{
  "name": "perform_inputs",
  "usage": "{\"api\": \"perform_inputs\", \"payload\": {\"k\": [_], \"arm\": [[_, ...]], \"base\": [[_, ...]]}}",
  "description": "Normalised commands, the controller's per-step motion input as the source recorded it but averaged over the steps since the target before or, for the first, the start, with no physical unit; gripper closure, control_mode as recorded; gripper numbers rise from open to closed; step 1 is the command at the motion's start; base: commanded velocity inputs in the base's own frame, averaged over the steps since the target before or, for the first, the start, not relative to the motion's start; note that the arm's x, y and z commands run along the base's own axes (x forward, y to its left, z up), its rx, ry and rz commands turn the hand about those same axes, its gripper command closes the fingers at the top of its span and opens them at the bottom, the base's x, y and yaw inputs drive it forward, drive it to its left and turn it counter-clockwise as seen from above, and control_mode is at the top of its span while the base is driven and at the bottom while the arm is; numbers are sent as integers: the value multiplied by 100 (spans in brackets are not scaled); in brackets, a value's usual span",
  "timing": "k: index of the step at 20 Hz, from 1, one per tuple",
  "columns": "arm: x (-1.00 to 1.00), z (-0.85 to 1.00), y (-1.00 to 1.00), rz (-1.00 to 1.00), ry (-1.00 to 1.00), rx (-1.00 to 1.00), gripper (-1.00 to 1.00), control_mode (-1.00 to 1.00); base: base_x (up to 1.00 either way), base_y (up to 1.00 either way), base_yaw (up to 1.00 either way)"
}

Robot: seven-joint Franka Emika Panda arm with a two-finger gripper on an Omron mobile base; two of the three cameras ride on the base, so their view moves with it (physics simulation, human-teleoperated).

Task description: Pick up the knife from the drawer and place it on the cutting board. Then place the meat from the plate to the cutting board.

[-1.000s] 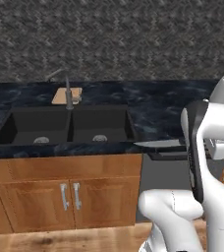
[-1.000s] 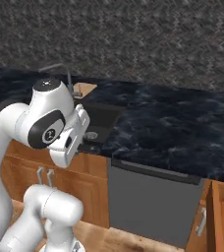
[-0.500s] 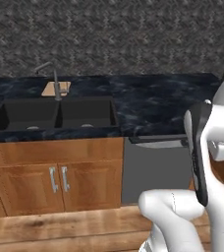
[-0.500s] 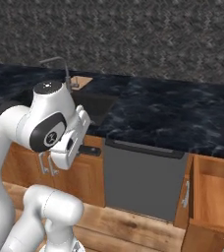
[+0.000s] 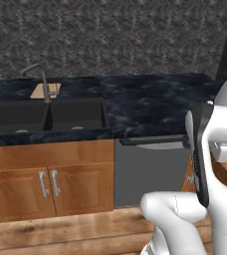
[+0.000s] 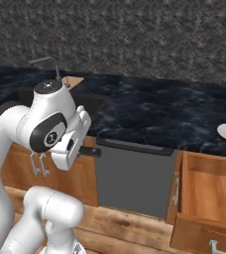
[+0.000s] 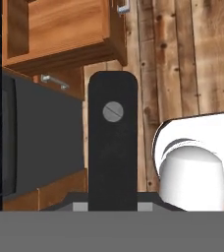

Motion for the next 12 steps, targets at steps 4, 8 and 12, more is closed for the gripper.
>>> {"api": "perform_inputs", "payload": {"k": [4, 8, 12], "arm": [[0, 0, 0, 0, 0, 0, 100, 100], [0, 0, 0, 0, 0, 0, 100, 100], [0, 0, 0, 0, 0, 0, 100, 100]], "base": [[-10, -100, 2], [-3, -100, 1], [0, -100, 1]]}}
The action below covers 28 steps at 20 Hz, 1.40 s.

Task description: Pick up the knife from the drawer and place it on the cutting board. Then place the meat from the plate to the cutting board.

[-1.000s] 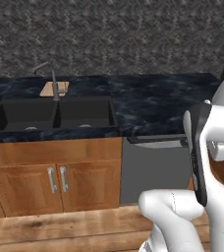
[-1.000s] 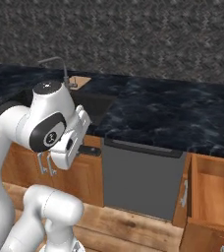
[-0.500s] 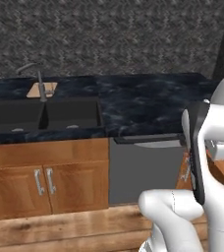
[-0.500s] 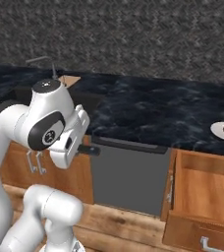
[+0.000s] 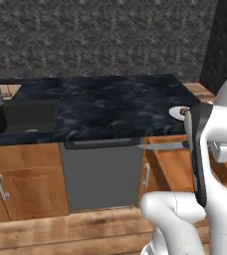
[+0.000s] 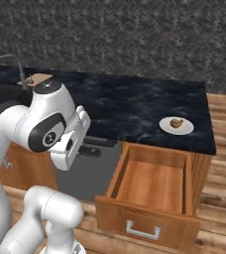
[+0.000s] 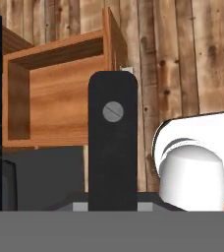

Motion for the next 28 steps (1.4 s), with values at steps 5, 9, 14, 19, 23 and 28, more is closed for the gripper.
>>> {"api": "perform_inputs", "payload": {"k": [5, 9, 14, 19, 23, 28], "arm": [[0, 0, 0, 0, 0, 0, 100, 100], [0, 0, 0, 0, 0, 0, 100, 100], [0, 0, 0, 0, 0, 0, 100, 100], [0, 0, 0, 0, 0, 0, 100, 100], [0, 0, 0, 0, 0, 0, 100, 100], [0, 0, 0, 0, 0, 0, 100, 100]], "base": [[0, -100, 0], [0, -100, 0], [0, -100, 0], [0, -100, 0], [0, -100, 1], [40, -100, 14]]}}
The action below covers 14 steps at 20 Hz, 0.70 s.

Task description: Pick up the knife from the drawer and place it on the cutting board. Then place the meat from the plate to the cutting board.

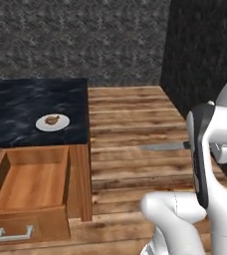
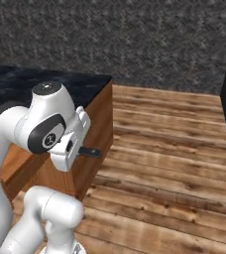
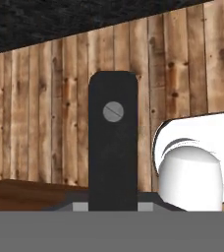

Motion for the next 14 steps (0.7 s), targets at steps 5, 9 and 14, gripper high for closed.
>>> {"api": "perform_inputs", "payload": {"k": [5, 9, 14], "arm": [[0, 0, 0, 0, 0, 0, 100, 100], [0, 0, 0, 0, 0, 0, 100, 100], [0, 0, 0, 0, 0, 0, 100, 100]], "base": [[59, -100, 33], [33, -64, 73], [14, -4, 99]]}}
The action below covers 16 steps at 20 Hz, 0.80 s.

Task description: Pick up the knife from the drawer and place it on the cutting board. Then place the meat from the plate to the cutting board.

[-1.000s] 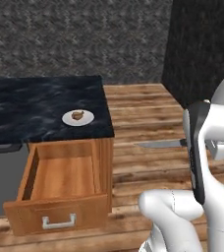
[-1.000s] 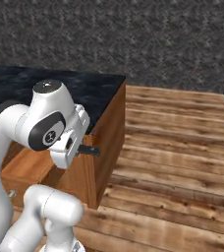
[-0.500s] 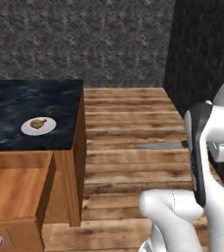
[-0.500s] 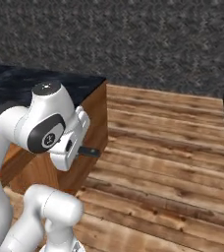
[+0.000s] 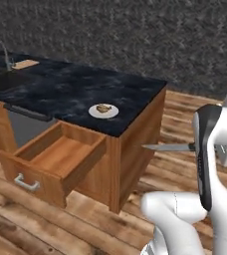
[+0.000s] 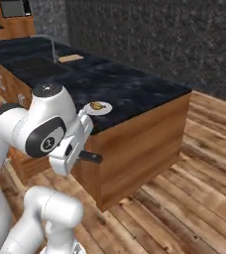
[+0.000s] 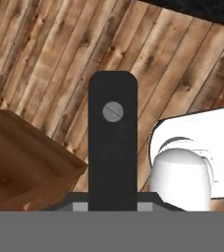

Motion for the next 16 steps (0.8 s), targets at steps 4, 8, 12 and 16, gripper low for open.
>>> {"api": "perform_inputs", "payload": {"k": [4, 8, 12, 16], "arm": [[0, 0, 0, 0, 0, 0, 100, 100], [0, 0, 0, 0, 0, 0, 100, 100], [0, 0, 0, 0, 0, 0, 100, 100], [0, 0, 0, 0, 0, 0, 100, 100]], "base": [[0, 0, 100], [0, 0, 100], [0, -1, 100], [-9, -77, 63]]}}
